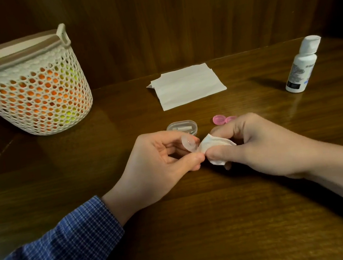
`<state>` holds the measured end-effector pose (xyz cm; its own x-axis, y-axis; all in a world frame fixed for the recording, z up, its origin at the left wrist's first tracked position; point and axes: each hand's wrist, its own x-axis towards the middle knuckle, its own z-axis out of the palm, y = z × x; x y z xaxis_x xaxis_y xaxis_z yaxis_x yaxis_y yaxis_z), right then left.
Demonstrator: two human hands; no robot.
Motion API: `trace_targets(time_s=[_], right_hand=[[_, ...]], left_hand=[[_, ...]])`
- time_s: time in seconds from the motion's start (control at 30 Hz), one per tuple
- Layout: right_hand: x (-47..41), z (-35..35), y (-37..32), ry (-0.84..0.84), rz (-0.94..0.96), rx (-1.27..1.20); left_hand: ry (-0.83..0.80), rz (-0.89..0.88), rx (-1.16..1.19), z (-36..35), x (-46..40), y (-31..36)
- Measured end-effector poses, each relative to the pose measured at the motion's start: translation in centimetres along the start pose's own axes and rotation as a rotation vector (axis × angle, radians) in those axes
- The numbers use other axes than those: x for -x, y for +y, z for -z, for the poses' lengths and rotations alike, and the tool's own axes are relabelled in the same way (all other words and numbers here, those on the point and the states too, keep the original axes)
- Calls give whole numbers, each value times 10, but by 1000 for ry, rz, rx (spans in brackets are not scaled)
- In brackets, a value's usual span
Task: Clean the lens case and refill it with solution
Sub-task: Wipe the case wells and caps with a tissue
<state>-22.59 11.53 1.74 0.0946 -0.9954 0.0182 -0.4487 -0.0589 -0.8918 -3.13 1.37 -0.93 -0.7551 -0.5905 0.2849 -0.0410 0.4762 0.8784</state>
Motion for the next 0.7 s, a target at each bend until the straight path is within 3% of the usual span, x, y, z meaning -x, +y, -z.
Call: trace_targets(time_s=[0.13, 0.2, 0.47, 0.7], right_hand=[[-7, 8, -2, -12, -328, -750], [-8, 12, -4, 38, -378, -889], [-12, 15, 0, 241, -380, -647], [-13, 12, 1, 241, -414, -596]], left_hand=[[48, 2, 29, 1, -2, 2], [69, 34, 35, 4, -3, 1], [-3, 28, -423, -1, 0, -2], [8, 116, -493, -2, -1, -2]])
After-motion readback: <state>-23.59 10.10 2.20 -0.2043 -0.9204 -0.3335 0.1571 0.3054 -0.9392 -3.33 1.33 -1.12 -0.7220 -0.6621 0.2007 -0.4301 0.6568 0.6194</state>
